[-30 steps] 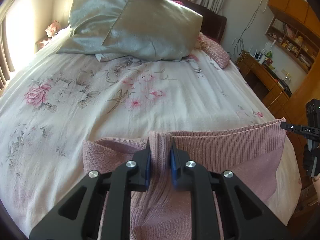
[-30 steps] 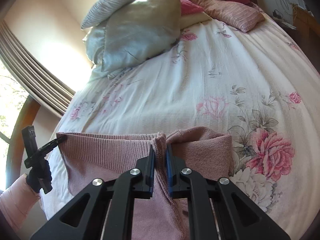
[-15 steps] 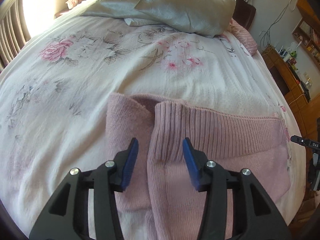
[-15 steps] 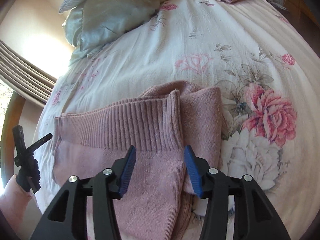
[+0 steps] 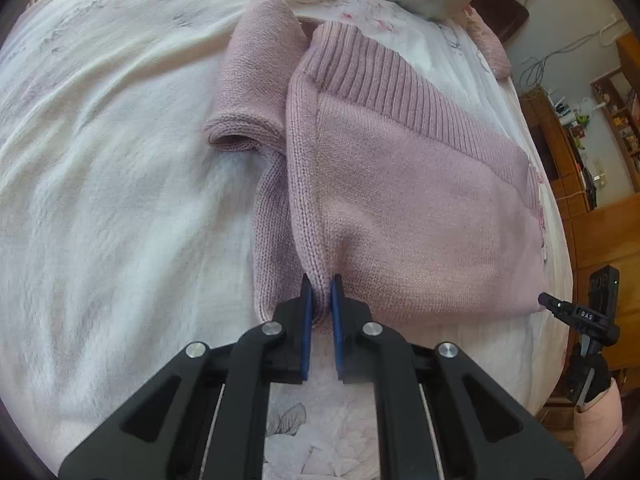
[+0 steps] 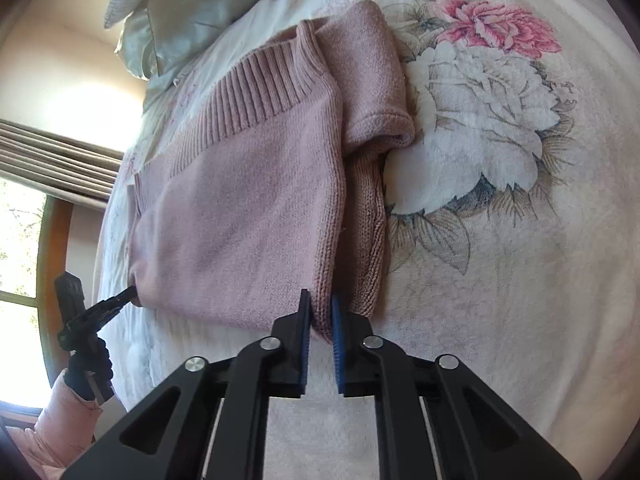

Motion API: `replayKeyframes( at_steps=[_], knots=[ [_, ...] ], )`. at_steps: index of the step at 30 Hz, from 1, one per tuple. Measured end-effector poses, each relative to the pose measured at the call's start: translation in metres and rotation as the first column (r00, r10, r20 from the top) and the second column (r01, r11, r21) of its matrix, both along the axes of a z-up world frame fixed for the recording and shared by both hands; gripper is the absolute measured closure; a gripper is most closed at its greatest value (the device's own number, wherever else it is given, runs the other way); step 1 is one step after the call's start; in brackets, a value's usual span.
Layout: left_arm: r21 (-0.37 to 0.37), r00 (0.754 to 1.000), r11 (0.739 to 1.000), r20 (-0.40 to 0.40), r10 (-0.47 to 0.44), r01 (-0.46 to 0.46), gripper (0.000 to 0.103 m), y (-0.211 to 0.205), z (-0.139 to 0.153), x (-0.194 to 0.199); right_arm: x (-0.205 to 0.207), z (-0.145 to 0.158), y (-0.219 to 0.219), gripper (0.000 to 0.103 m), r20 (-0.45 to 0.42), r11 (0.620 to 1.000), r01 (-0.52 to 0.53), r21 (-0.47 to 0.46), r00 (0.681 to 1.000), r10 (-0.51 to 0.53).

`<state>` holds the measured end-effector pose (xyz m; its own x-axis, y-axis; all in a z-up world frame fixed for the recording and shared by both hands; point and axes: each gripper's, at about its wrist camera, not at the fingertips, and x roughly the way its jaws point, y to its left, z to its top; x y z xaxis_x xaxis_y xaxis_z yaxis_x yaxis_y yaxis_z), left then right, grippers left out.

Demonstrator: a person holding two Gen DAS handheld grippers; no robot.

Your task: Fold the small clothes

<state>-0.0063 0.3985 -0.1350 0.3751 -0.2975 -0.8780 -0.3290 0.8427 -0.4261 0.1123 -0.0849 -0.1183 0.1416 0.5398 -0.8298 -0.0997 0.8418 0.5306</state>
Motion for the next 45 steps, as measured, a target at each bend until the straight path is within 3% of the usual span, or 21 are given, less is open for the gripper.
replayKeyframes(
  at_steps=[9,11,12,13,16,20,24,27,30,37,39,45],
  knots=[
    [0.113,0.994,0.99,-0.07,-0.079,0.086,0.094,-0.003,-0.018,-0.001,-0.004,-0.027,0.004,0.095,-0.059,0.995,-0.014,-0.099,0.998,0.008],
    [0.108,0.994,0.991,-0.074,-0.075,0.083,0.091,-0.002,-0.016,-0.001,-0.004,-0.025,0.005,0.094,-0.051,0.994,-0.025,-0.106,0.999,0.019],
    [0.117,0.994,0.99,-0.082,-0.072,0.082,0.083,-0.001,-0.012,-0.001,-0.004,-0.022,0.006,0.091,-0.048,0.994,-0.03,-0.101,0.999,0.026],
    [0.134,0.994,0.988,-0.087,-0.061,0.072,0.072,0.002,-0.006,-0.002,-0.004,-0.018,0.004,0.087,-0.046,0.995,-0.03,-0.092,0.999,0.026],
    [0.177,0.999,0.983,-0.041,-0.031,0.038,0.071,0.007,0.022,-0.004,-0.001,0.005,-0.003,0.054,0.007,0.998,-0.015,-0.06,1.0,0.015],
    [0.199,0.995,0.978,0.069,-0.075,0.06,0.068,-0.011,0.058,0.017,0.016,0.023,-0.015,0.036,0.046,1.0,0.027,0.012,0.999,-0.028],
    [0.175,0.981,0.975,0.113,-0.156,0.135,0.066,-0.052,0.059,0.059,0.042,0.008,-0.022,0.036,-0.002,0.997,0.059,0.053,0.998,-0.059],
    [0.128,0.976,0.978,0.115,-0.183,0.168,0.066,-0.086,0.041,0.09,0.057,-0.011,-0.023,0.035,-0.048,0.993,0.074,0.097,0.996,-0.07],
    [0.129,0.972,0.973,0.108,-0.206,0.192,0.066,-0.107,0.026,0.11,0.068,-0.025,-0.017,0.036,-0.078,0.988,0.072,0.137,0.995,-0.062],
    [0.103,0.976,0.974,0.062,-0.207,0.2,0.062,-0.113,-0.003,0.128,0.083,-0.046,-0.009,0.044,-0.096,0.975,0.065,0.211,0.994,-0.045],
    [0.085,0.978,0.977,0.058,-0.201,0.196,0.062,-0.111,-0.007,0.129,0.086,-0.049,-0.012,0.049,-0.098,0.971,0.085,0.225,0.993,-0.064],
    [0.086,0.976,0.975,0.056,-0.21,0.205,0.061,-0.111,-0.011,0.131,0.09,-0.057,-0.02,0.052,-0.109,0.95,0.129,0.286,0.989,-0.101]
  ],
)
